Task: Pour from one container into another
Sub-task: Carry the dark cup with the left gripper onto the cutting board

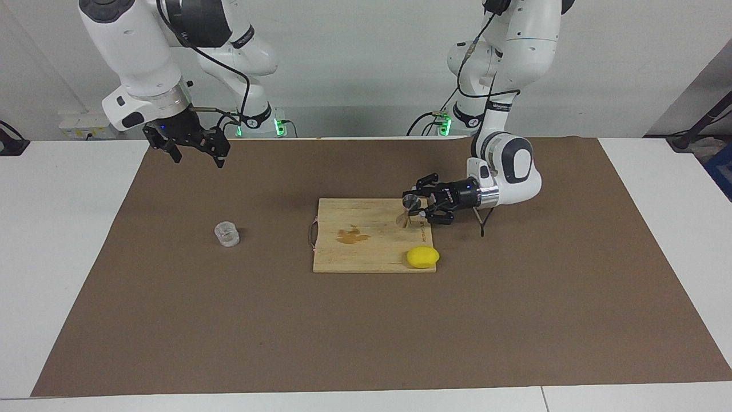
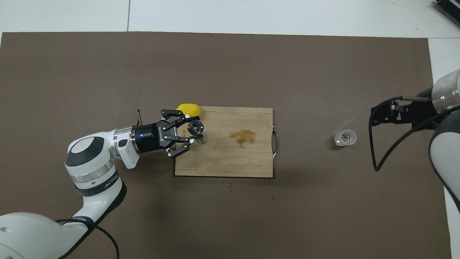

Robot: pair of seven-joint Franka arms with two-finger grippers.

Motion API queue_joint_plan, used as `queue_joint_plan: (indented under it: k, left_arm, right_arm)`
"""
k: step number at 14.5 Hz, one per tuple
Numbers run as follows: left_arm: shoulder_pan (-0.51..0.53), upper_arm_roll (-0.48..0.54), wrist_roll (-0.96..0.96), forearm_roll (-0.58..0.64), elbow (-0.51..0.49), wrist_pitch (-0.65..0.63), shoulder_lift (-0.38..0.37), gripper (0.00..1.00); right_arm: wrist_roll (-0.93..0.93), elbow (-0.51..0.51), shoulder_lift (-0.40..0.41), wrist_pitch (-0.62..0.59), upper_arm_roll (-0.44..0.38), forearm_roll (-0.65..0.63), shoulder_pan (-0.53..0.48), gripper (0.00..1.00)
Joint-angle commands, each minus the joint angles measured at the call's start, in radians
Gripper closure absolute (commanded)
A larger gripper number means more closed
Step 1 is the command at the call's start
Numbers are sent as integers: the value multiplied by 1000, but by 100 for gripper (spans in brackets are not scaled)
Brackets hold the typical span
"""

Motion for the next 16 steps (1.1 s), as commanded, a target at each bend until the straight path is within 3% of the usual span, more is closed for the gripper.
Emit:
queue_joint_plan:
  k: [1,11,16]
  left_arm:
    - [-65,14,55,-112,-32,78,-31,100]
    - [-324,12,261,-494,23,321,1,100]
    - [-402,6,317,-594,49,416,19,100]
  right_arm:
    - [-11,-23,-22,3,3,0,-12,0]
    - [-16,-22,-22,4,3,0,-12,0]
    - [74,-23,-19,23,2,0,-17,2]
